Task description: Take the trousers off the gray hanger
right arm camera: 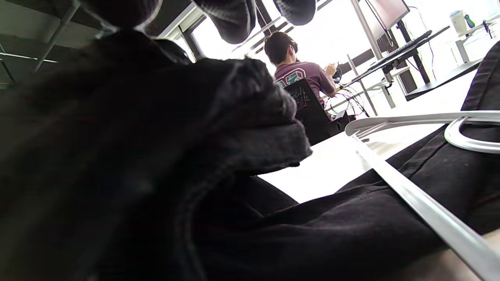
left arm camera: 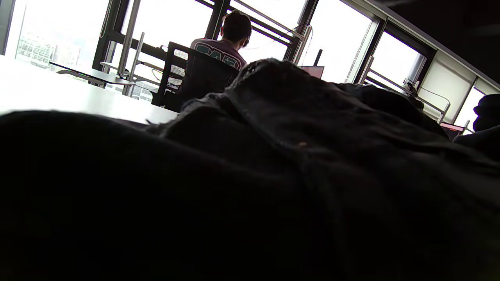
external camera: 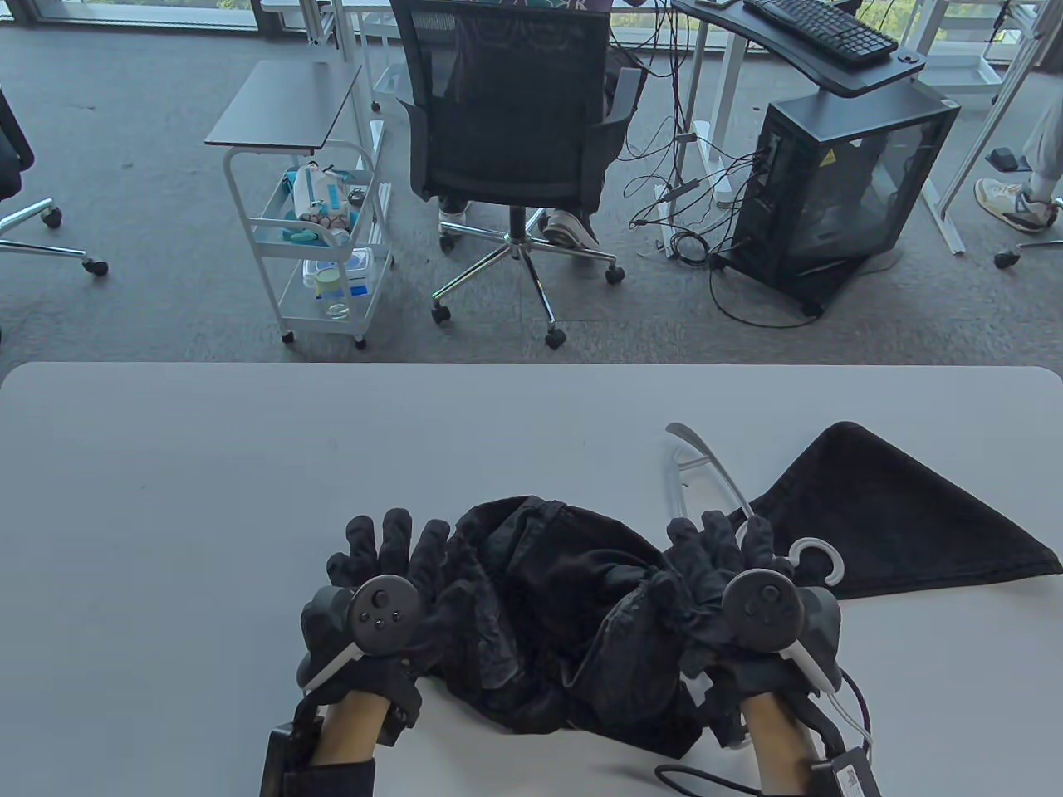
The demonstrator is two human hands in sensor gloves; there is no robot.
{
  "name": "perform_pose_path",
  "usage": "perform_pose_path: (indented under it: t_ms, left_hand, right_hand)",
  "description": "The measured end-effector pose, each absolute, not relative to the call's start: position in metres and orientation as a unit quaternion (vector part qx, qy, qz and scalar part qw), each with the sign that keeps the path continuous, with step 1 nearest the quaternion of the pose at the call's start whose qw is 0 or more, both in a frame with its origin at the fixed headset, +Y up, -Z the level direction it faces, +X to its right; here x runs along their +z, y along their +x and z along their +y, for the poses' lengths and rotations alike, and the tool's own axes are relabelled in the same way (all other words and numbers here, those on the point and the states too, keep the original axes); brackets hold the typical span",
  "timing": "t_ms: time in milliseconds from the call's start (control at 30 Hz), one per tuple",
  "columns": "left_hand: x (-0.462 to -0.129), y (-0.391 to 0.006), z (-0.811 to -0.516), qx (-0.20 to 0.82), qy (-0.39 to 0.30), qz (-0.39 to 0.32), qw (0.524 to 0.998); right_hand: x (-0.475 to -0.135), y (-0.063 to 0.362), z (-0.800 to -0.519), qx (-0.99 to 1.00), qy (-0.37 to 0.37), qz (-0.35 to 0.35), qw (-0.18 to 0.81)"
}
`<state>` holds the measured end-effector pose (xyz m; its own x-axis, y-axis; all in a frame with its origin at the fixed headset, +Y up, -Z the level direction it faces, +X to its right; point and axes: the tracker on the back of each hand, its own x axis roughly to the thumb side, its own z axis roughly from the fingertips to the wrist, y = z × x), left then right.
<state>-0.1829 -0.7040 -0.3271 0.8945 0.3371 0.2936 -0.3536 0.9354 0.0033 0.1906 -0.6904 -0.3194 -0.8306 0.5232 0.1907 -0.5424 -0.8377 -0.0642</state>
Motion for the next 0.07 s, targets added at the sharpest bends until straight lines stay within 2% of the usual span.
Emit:
perform_pose_path:
  t_ms: [67]
  left_hand:
    - [-0.3268, -0.1831, -0.7040, 0.178, 0.027, -0.145, 0.973]
  right_hand:
    - [-0.3197, 0.1926, -0.6915, 0.954, 0.079, -0.061, 0.283]
